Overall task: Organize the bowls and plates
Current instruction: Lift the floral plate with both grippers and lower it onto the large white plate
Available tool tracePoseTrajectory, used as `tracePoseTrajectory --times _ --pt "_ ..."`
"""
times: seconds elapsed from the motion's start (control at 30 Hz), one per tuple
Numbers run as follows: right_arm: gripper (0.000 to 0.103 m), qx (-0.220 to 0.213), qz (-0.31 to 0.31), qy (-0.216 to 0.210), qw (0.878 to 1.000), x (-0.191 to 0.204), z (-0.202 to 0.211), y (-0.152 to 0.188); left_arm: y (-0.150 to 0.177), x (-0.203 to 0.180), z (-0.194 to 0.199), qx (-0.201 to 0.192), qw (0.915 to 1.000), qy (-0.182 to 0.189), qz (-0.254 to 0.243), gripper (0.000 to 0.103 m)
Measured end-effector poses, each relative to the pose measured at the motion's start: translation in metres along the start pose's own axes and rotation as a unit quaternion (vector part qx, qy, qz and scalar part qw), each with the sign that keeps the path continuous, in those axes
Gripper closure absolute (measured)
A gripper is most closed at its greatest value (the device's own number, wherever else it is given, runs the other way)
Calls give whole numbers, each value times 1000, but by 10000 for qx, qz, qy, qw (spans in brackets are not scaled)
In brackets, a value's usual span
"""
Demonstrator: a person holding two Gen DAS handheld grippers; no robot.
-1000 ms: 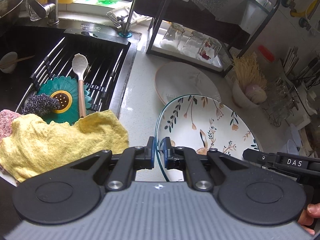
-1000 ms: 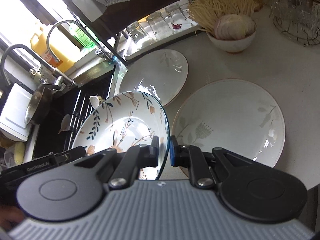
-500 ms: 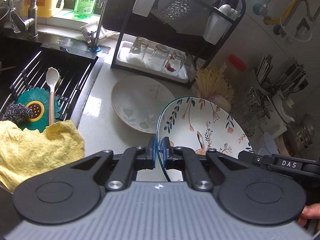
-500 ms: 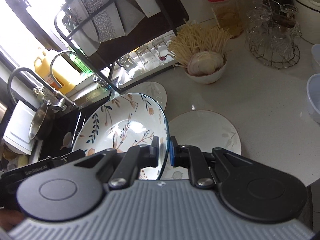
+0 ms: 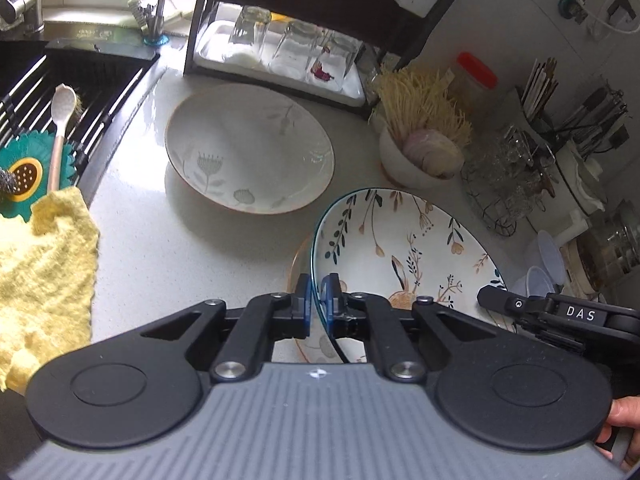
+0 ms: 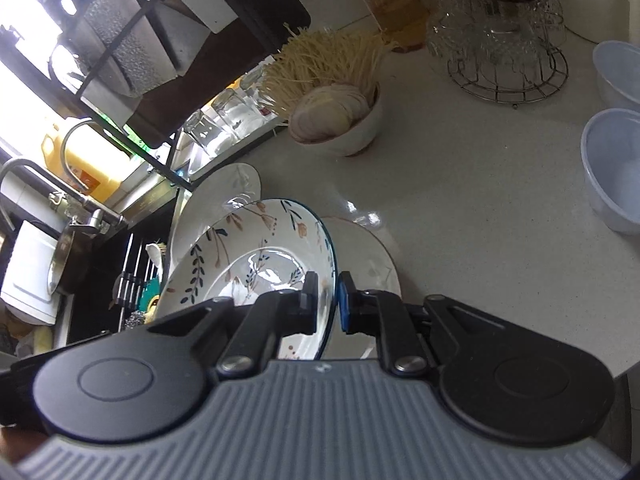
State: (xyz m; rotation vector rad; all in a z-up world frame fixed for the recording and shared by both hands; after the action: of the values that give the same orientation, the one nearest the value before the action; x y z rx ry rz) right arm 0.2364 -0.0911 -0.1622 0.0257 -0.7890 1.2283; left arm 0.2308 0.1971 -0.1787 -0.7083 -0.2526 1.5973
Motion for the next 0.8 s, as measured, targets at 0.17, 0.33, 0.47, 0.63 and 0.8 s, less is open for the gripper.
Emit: tracePoseTrajectory --times 0.17,0.33,0.47,0.63,0.8 --pt "90 231 44 167 9996 -19 -8 0 11 -9 -29 359 9993 -54 31 94" --pt "90 293 210 365 9987 -22 -11 -5 13 -13 -45 587 9982 20 90 93" --pt "90 328 319 389 9982 -23 -16 -15 12 -15 -56 662 9976 -25 201 92" --pt "90 395 564 456 9966 -23 -25 -20 12 -15 -64 766 9968 -114 207 91" --pt "90 315 826 537 9946 -17 -29 -19 9 -18 -69 862 9959 -235 120 90"
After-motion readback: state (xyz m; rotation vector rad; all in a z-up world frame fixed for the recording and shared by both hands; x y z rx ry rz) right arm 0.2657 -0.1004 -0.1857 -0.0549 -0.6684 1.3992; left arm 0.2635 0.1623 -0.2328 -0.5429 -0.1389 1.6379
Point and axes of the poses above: each gripper's, at about its wrist camera, not at the fingertips, and z roughly against the way its jaws point, x to its left, y to its underside, the point moved 4 cm from there along -z, roughly the way its jaws point, and after that the axes turned 10 degrees about -z, right-handed, at the moved point
